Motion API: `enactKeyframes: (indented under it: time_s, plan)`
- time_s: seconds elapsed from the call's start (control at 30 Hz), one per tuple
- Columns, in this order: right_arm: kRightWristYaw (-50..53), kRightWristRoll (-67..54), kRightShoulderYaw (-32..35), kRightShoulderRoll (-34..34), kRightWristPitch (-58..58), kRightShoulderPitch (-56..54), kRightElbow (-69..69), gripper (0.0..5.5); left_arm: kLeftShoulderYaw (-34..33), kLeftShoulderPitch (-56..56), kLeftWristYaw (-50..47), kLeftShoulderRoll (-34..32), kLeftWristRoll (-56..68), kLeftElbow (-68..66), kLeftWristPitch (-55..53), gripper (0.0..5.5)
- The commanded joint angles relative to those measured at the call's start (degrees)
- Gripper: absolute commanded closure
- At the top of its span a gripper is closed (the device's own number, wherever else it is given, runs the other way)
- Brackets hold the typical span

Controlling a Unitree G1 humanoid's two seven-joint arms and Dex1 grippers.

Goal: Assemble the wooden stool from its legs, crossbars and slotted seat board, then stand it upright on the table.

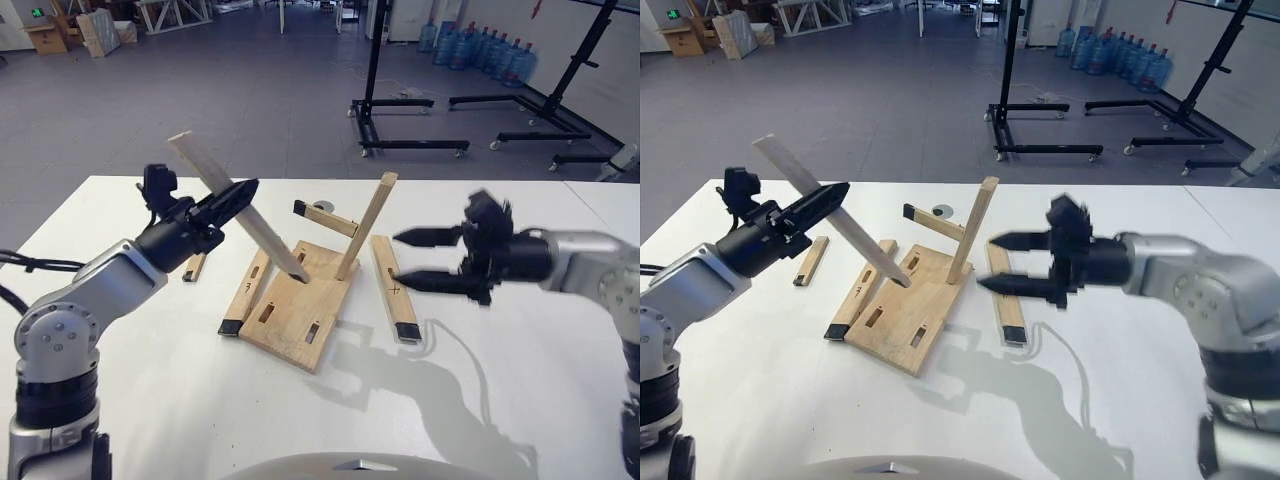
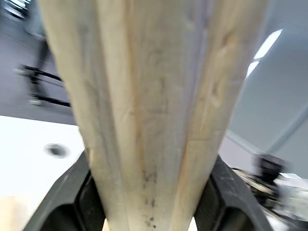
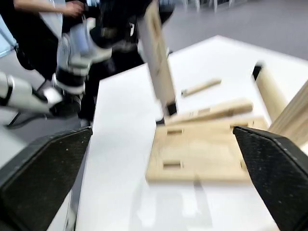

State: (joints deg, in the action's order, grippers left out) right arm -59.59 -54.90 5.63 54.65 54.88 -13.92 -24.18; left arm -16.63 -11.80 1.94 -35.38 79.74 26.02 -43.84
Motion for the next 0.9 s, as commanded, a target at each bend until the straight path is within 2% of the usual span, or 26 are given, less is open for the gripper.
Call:
enactKeyframes:
  time_s: [0.03, 0.1, 0.2, 0.33, 0.43, 0.63, 0.9]
  plan:
    - [1.9, 13.66, -9.73, -2.79, -11.31, 4.75, -5.02, 0.1, -3.79, 0.92, -0.26, 1.38, -9.43, -1.22, 6.66, 3.48]
    - [7.13, 21.65, -16.39, -8.35, -16.41, 3.43, -5.46, 0.1, -4.57, 0.38, -0.71, 2.71, -12.72, -2.69, 8.84, 3.48]
    - [15.37, 34.1, -26.4, -15.33, -18.23, -3.22, -4.54, 0.1, -4.66, 0.57, -0.25, 4.39, -14.91, -2.91, 9.91, 3.48]
    - [22.73, 42.31, -36.81, -25.57, -7.44, -13.45, -0.81, 0.1, -4.62, 1.41, -0.53, 6.86, -15.78, -1.73, 10.17, 3.48]
    - [24.76, 44.67, -40.63, -29.66, -2.98, -15.81, 0.86, 0.1, -4.14, 1.03, -0.7, 8.17, -15.52, -1.04, 9.69, 3.48]
    - [25.37, 49.55, -45.84, -30.02, -2.15, -15.74, 3.32, 0.1, -3.52, 0.19, -1.08, 9.51, -15.96, -0.94, 9.23, 3.48]
    - [25.17, 52.1, -46.94, -32.25, -2.11, -16.0, 4.41, 0.1, -3.43, 0.01, -1.71, 10.29, -16.97, -1.32, 9.12, 3.48]
